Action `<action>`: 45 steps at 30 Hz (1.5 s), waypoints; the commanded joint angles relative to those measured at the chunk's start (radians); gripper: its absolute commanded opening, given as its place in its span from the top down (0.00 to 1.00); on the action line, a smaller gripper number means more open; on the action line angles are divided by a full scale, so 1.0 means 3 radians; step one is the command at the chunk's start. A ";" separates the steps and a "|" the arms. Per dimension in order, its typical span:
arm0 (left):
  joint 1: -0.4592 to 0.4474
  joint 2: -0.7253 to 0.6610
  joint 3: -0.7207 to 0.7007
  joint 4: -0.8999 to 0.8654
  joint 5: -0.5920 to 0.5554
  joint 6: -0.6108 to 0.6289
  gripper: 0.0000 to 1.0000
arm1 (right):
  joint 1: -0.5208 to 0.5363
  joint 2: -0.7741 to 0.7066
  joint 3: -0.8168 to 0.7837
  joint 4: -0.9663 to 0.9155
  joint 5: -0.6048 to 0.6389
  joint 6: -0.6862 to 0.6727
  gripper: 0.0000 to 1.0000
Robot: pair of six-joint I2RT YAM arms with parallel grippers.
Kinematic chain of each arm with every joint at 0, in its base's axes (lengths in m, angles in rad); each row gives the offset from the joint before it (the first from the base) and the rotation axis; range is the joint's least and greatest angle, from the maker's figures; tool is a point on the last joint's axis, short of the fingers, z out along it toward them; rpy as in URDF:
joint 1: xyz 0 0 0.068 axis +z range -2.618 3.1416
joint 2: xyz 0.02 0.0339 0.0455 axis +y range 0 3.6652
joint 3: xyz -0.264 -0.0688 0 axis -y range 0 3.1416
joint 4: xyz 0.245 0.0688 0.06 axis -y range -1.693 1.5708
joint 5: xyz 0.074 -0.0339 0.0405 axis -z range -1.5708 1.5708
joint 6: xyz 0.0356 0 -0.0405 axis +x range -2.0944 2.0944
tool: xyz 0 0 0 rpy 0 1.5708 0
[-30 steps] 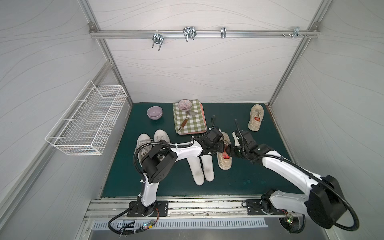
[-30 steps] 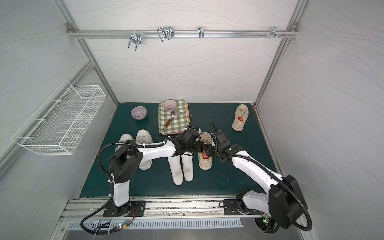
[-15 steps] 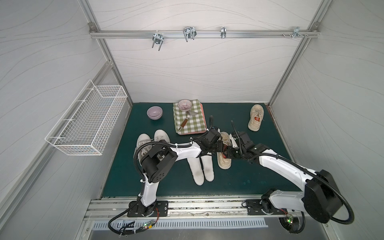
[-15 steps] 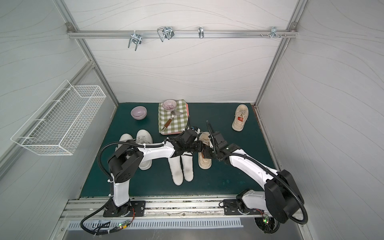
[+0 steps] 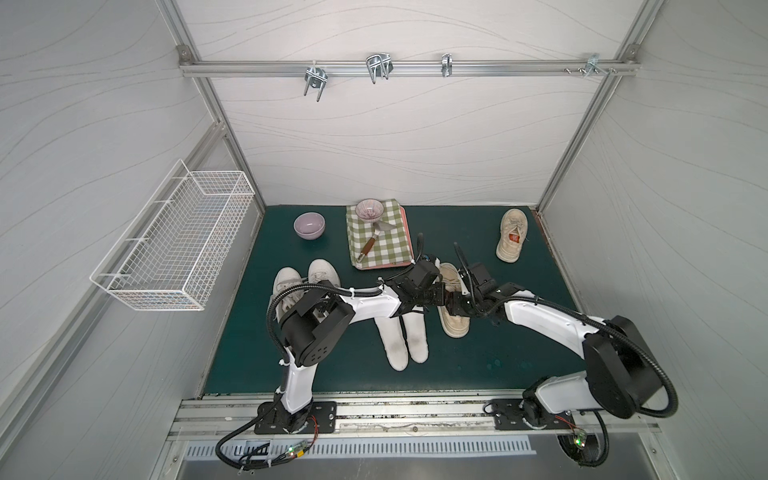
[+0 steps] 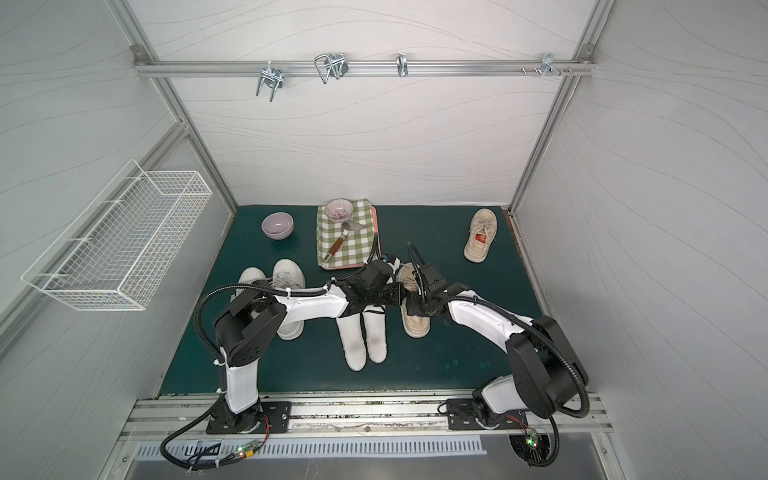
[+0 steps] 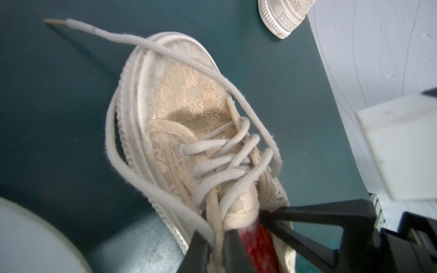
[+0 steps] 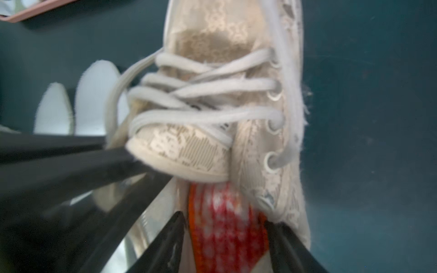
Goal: Remove the insole from the shoe
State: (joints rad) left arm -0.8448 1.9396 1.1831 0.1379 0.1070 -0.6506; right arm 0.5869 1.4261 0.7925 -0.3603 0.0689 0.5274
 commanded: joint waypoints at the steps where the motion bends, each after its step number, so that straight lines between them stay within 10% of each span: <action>1: 0.0024 -0.0059 0.0016 0.0208 0.0040 -0.0017 0.91 | -0.0036 0.0194 0.0037 -0.0300 0.0323 0.0011 0.39; 16: 0.0023 -0.0210 -0.0145 0.0483 0.0366 -0.0234 1.00 | 0.0102 0.1094 0.0439 -0.0384 0.0446 0.0033 0.45; 24: 0.0024 -0.0232 -0.0155 0.0507 0.0385 -0.0262 1.00 | 0.0105 0.1268 0.0496 -0.0284 0.0203 0.0063 0.67; 35: 0.0024 -0.0233 -0.0187 0.0359 0.0177 -0.0200 1.00 | 0.0090 0.0612 0.0220 0.0029 0.0113 0.0157 1.00; 45: 0.0028 -0.0122 -0.0018 -0.0117 -0.0064 -0.0057 1.00 | 0.0030 -0.0098 0.0047 0.0220 -0.0219 0.0099 1.00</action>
State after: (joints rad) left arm -0.8398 1.9171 1.1454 0.1539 0.1299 -0.6865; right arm 0.6014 1.4528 0.8127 -0.3218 0.0502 0.5606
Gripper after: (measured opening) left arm 0.087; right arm 0.127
